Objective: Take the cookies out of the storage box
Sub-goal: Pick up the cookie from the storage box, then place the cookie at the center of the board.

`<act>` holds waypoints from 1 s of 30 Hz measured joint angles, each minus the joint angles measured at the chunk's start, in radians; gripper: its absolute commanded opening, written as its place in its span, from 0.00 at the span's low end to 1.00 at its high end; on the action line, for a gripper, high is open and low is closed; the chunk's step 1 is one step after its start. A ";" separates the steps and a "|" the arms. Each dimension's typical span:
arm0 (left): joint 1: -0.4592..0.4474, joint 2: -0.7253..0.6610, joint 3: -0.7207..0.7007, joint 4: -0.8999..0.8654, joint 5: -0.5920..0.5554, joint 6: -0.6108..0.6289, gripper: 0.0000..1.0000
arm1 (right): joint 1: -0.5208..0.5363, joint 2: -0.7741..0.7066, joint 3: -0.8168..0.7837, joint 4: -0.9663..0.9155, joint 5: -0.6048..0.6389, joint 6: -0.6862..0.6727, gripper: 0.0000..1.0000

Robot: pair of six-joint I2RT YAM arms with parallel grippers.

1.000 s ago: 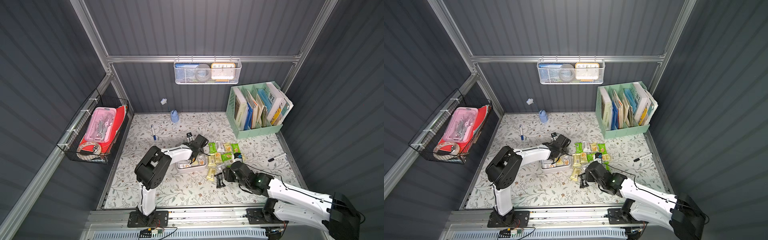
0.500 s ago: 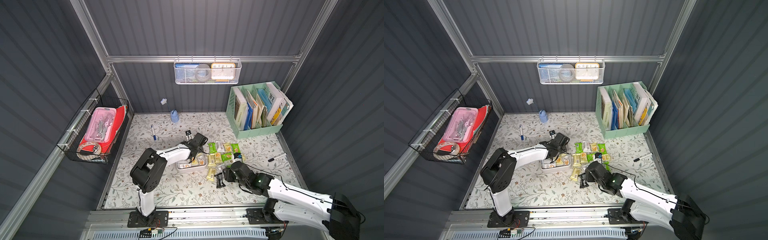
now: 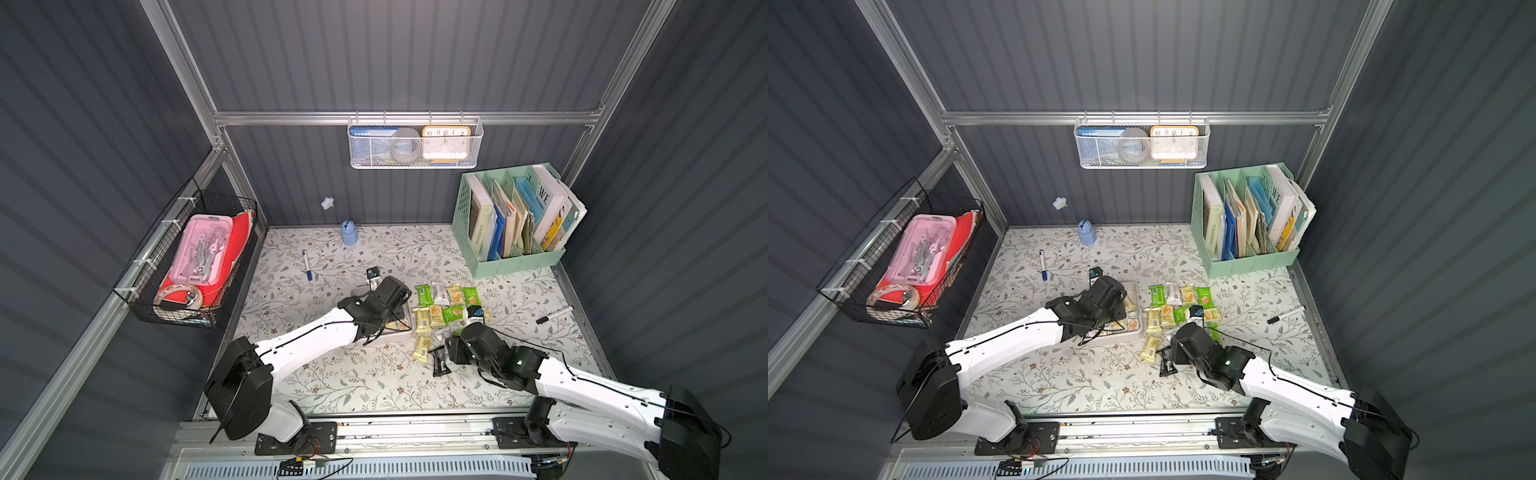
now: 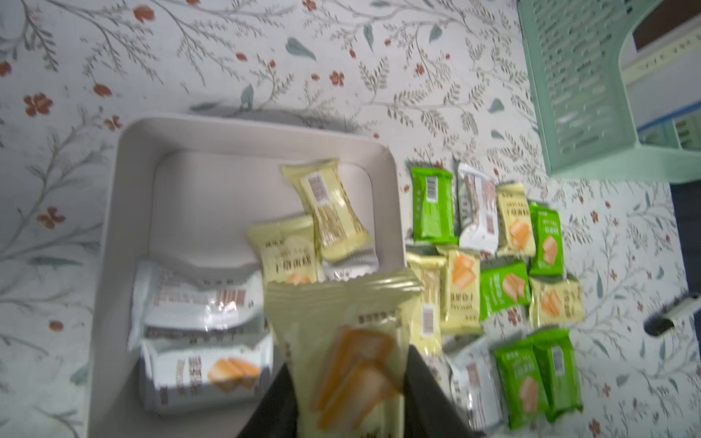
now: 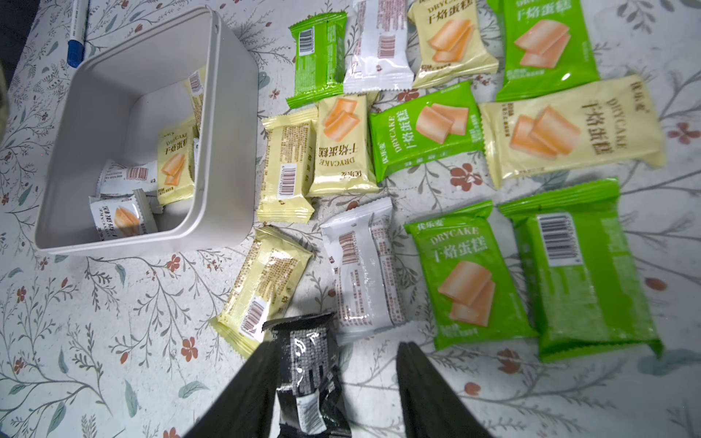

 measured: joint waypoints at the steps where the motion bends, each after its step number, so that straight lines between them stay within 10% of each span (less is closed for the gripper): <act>1: -0.039 -0.010 -0.008 -0.016 0.002 -0.021 0.38 | 0.000 0.000 0.001 0.000 0.000 0.000 0.55; 10: -0.291 0.050 -0.054 -0.038 0.028 -0.198 0.39 | -0.009 -0.002 0.006 -0.009 0.003 -0.001 0.55; 30: -0.301 0.171 -0.191 0.071 0.083 -0.283 0.40 | -0.018 -0.062 0.006 -0.056 0.018 -0.006 0.55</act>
